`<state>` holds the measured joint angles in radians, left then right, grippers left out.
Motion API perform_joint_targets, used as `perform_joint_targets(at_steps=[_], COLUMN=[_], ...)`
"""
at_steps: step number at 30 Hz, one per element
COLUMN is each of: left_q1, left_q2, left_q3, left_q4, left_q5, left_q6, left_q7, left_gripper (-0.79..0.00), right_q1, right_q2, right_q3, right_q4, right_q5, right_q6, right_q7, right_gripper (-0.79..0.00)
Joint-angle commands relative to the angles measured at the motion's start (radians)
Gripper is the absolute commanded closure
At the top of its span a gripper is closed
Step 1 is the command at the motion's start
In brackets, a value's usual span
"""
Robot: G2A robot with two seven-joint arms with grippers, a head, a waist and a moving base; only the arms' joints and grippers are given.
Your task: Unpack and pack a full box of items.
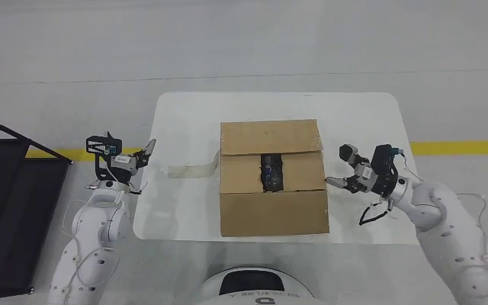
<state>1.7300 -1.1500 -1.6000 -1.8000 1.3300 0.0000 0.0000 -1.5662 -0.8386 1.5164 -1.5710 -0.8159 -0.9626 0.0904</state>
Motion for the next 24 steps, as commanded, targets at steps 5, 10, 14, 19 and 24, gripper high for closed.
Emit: perform_joint_targets(at_steps=[5,10,14,19,24], left_q1=[0.0,0.0,0.0,0.0,0.0], left_q2=[0.0,0.0,0.0,0.0,0.0], left_q3=[0.0,0.0,0.0,0.0,0.0], left_q4=[0.0,0.0,0.0,0.0,0.0], left_q5=[0.0,0.0,0.0,0.0,0.0], left_q6=[0.0,0.0,0.0,0.0,0.0], left_q7=[0.0,0.0,0.0,0.0,0.0], left_gripper=[-0.785,-0.785,-0.785,-0.785,-0.785], right_q1=[0.137,0.188,0.211,0.273,0.319], right_q2=[-0.015,-0.029,-0.038,-0.055,-0.067], right_q3=[-0.113,-0.17,-0.193,-0.231,-0.248], right_q4=[0.016,0.028,0.043,0.075,0.085], right_q5=[-0.073,-0.166,-0.164,-0.128,-0.093], right_q6=[0.106,0.209,0.257,0.344,0.381], right_q7=[0.136,0.145,0.135,0.159,0.144], right_gripper=[-0.785,-0.785,-0.785,-0.785,-0.785])
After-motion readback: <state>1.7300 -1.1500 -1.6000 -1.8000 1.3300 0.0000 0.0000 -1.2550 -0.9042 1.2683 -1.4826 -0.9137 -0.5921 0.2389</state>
